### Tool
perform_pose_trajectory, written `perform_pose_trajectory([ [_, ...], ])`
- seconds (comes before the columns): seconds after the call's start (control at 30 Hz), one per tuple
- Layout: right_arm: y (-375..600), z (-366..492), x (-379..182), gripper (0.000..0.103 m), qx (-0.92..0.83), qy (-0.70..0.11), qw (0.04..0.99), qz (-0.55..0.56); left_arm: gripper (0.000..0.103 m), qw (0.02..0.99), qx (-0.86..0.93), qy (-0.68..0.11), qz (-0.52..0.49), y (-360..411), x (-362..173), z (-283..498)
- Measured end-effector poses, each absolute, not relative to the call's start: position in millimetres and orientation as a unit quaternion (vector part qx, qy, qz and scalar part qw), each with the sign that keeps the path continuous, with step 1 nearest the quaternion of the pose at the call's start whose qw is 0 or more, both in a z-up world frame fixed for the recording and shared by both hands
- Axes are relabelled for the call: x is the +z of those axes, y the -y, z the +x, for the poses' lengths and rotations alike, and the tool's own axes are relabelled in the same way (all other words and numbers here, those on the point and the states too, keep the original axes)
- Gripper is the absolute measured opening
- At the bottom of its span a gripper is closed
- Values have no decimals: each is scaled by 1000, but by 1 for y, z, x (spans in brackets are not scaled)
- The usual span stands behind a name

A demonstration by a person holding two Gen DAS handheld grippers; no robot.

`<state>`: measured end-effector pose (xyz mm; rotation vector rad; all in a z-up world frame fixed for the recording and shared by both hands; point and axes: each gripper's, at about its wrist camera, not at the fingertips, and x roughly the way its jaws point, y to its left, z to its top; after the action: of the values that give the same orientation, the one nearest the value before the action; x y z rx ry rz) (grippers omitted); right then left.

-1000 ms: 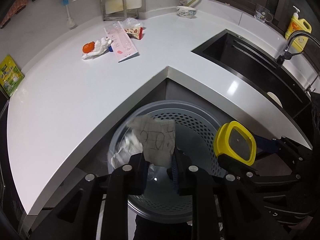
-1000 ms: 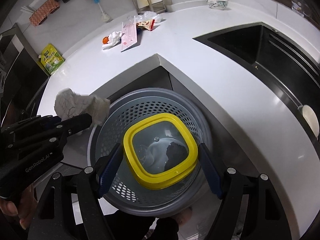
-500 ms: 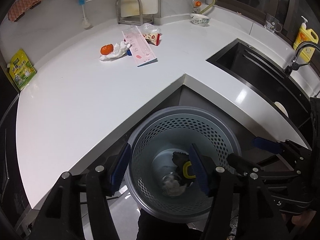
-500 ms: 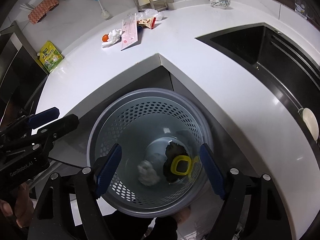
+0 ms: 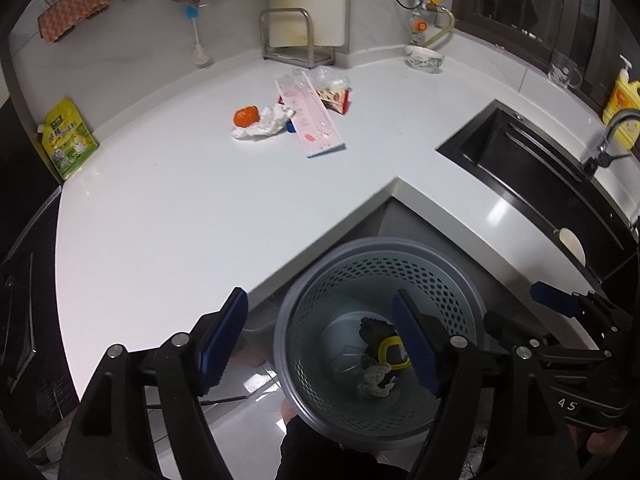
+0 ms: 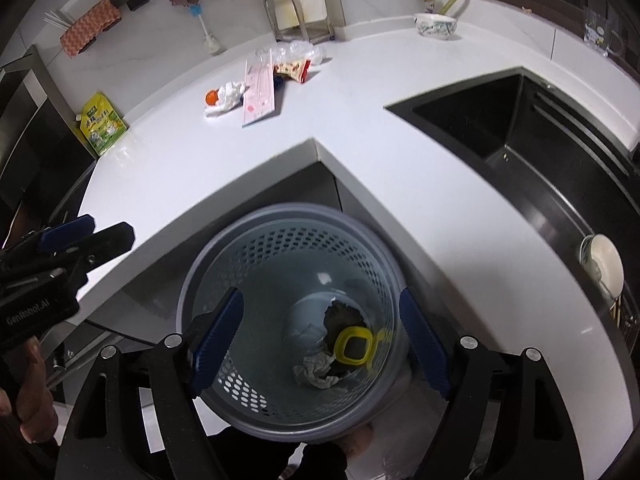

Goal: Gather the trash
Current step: 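Raise both tools from the bin back over the counter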

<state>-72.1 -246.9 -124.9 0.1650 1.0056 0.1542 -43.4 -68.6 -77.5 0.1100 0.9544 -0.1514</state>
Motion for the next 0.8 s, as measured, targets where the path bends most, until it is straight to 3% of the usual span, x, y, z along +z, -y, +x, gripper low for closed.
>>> perform_pose_trajectory([
  [0.3, 239, -55, -95, 77, 68, -453, 886, 73, 90, 899, -45, -435, 36, 48, -45, -27],
  [0.8, 208, 13, -74, 77, 66, -428, 898, 70, 95, 908, -19, -417, 18, -2, -28, 33],
])
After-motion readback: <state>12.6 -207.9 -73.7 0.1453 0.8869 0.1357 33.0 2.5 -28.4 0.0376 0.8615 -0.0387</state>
